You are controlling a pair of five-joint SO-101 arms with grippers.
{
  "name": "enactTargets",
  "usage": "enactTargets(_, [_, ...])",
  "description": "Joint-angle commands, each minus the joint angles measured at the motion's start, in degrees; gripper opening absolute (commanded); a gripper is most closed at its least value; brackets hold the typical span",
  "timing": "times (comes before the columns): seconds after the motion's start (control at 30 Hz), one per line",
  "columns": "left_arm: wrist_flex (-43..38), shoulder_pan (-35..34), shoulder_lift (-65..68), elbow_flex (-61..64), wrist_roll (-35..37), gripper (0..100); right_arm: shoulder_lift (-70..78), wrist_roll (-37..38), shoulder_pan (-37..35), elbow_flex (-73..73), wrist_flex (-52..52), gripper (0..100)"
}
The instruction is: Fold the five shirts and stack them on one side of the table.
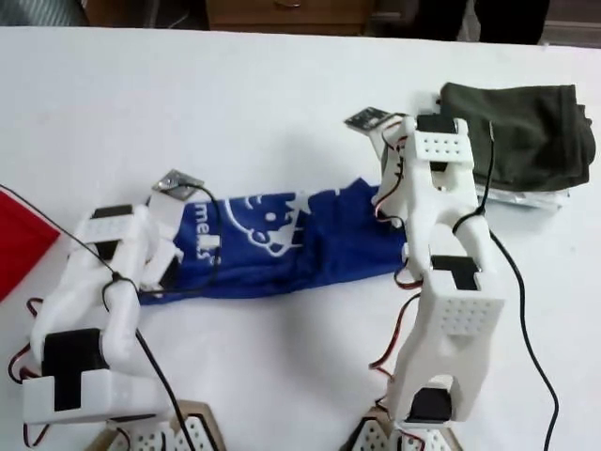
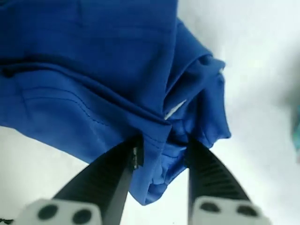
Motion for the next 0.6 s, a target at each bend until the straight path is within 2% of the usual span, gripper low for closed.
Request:
enactTargets(0.0, [-1.9,-1.6,1.0,-1.5,0.2,3,-0.6,0.1,0.2,-2.5,-1.6,0.8])
enactTargets(0.17, [-1.9,-1.6,1.0,-1.5,0.2,3,-1.7,0.1,0.4,-2.5,-1.5,2.1])
enactTargets(0.37, [-1.9,-1.6,1.0,-1.5,0.2,3,-10.2,0.2,-0.2,-2.5,-1.5,1.9])
enactTargets(0.57, [-1.9,-1.6,1.0,-1.5,0.2,3,-12.9,0.4,-2.8,-2.5,-1.8,1.9])
